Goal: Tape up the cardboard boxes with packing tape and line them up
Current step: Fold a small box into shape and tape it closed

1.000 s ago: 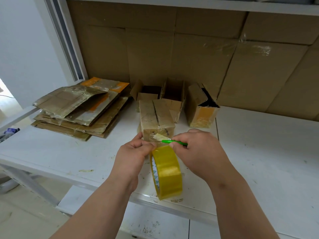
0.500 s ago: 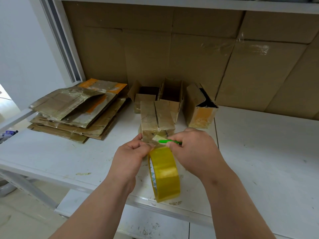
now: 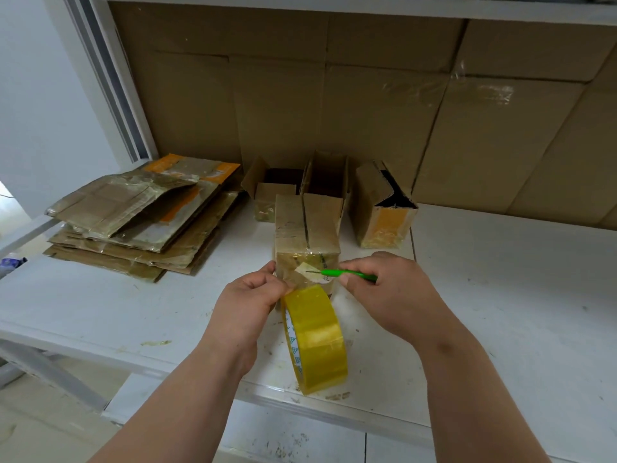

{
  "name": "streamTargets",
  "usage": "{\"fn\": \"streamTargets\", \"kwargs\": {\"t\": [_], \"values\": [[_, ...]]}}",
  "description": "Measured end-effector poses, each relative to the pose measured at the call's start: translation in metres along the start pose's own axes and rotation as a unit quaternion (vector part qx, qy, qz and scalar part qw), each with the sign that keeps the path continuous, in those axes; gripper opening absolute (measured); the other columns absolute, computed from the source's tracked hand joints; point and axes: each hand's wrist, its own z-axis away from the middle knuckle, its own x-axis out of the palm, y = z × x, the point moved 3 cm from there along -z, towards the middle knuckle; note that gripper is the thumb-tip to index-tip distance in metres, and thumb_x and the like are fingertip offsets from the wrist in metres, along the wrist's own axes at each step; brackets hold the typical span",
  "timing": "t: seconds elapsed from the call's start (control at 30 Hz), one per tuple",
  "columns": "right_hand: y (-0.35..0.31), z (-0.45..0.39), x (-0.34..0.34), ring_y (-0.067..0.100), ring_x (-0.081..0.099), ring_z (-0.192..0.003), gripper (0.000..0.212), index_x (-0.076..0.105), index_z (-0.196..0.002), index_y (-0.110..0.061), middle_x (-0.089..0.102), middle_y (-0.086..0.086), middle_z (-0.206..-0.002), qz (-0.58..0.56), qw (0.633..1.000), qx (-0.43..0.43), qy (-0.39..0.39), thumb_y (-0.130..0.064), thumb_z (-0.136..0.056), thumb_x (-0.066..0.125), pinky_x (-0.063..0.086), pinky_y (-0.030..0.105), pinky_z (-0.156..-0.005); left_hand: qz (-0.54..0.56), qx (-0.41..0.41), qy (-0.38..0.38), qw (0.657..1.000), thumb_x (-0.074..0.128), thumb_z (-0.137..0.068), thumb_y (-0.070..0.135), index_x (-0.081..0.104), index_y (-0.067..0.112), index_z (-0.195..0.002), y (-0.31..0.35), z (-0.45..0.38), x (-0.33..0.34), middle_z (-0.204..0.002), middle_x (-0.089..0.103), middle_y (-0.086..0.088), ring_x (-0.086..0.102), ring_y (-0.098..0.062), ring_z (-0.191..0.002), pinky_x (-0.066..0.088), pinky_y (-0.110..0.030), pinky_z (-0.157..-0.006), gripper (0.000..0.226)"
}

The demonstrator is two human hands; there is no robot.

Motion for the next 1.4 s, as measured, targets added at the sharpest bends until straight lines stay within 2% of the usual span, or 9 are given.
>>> {"fn": "streamTargets", "kwargs": {"t": [0.1,0.27,0.57,0.73,0.93,1.03,1.2,1.3,1.4], "values": [[0.003,0.0,0.004,0.001,0.044,-0.073,0.032,0.062,-0.129,-0.041,0.045,-0.017,-0.085,0.025,1.0,-0.003,-0.006,-0.04,-0.099,0.051,0.03,0.016,-0.062,-0.002,-0.003,-0.012,1.0,0.075,-0.074,0.014,0.077,0.0,-0.088,0.0,-0.002,0.0,-0.121,0.07,0.011,0.06,-0.008,-0.12,0.046,-0.045,-0.106,0.021],[-0.002,-0.001,0.006,0.007,0.05,-0.088,0.032,0.064,-0.128,-0.039,0.053,-0.011,-0.101,0.04,0.999,-0.004,0.004,-0.041,-0.099,0.051,0.04,0.024,-0.074,0.001,0.004,-0.021,1.0,0.064,-0.083,-0.001,0.071,-0.011,-0.094,0.005,0.002,0.003,-0.117,0.072,0.008,0.067,-0.015,-0.108,0.049,-0.043,-0.102,0.017],[0.012,0.005,0.003,0.004,0.056,-0.085,0.024,0.07,-0.117,-0.037,0.063,-0.014,-0.099,-0.093,0.995,0.019,0.023,-0.033,-0.096,0.059,0.043,0.019,-0.071,-0.005,0.004,0.003,1.0,0.072,-0.082,0.007,0.076,-0.001,-0.084,0.001,-0.003,-0.002,-0.131,0.063,0.009,0.061,-0.013,-0.12,0.049,-0.043,-0.104,0.009],[0.021,0.01,-0.002,-0.004,0.051,-0.058,0.015,0.074,-0.101,-0.038,0.065,-0.018,-0.074,-0.19,0.98,0.047,0.034,-0.029,-0.094,0.063,0.037,0.009,-0.053,-0.058,0.041,0.044,0.997,0.077,-0.081,0.014,0.078,0.012,-0.07,0.007,0.003,-0.001,-0.126,0.057,0.012,0.059,-0.013,-0.117,0.05,-0.043,-0.101,0.012],[0.015,0.012,0.007,-0.002,0.056,-0.08,0.02,0.073,-0.111,-0.035,0.063,-0.017,-0.093,-0.107,0.994,0.026,0.0,-0.032,-0.095,0.062,0.039,0.011,-0.063,-0.157,0.1,0.061,0.981,0.071,-0.088,0.019,0.075,0.015,-0.075,0.017,0.013,0.006,-0.097,0.065,0.001,0.061,-0.013,-0.094,0.043,-0.02,-0.071,0.014],[0.013,0.011,0.01,0.002,0.054,-0.079,0.022,0.072,-0.114,-0.035,0.059,-0.015,-0.09,-0.074,0.997,0.017,0.002,-0.034,-0.096,0.06,0.036,0.014,-0.064,-0.139,0.076,0.023,0.987,0.068,-0.091,0.02,0.075,0.015,-0.077,0.017,0.015,0.007,-0.085,0.072,-0.002,0.067,-0.022,-0.093,0.053,-0.028,-0.078,0.017],[0.014,0.011,0.013,0.002,0.052,-0.077,0.024,0.07,-0.117,-0.037,0.054,-0.014,-0.086,-0.036,0.999,0.013,0.017,-0.037,-0.097,0.057,0.035,0.017,-0.064,-0.112,0.029,-0.032,0.993,0.069,-0.087,0.025,0.076,0.021,-0.077,0.018,0.014,0.008,-0.097,0.075,-0.007,0.068,-0.027,-0.102,0.053,-0.042,-0.097,0.013],[0.013,0.01,0.015,0.001,0.05,-0.073,0.024,0.07,-0.117,-0.038,0.05,-0.014,-0.082,-0.02,0.999,0.003,0.038,-0.037,-0.097,0.057,0.033,0.015,-0.063,-0.108,0.028,-0.045,0.993,0.068,-0.088,0.021,0.075,0.019,-0.076,0.019,0.012,0.007,-0.097,0.074,-0.01,0.068,-0.029,-0.101,0.055,-0.038,-0.092,0.014],[0.009,0.009,0.015,0.002,0.049,-0.072,0.026,0.069,-0.12,-0.037,0.048,-0.014,-0.082,0.007,0.998,-0.015,0.056,-0.036,-0.097,0.057,0.035,0.016,-0.063,-0.097,0.022,-0.056,0.994,0.065,-0.09,0.017,0.072,0.012,-0.081,0.021,0.012,0.006,-0.095,0.075,-0.011,0.069,-0.019,-0.087,0.054,-0.024,-0.073,0.013]]}}
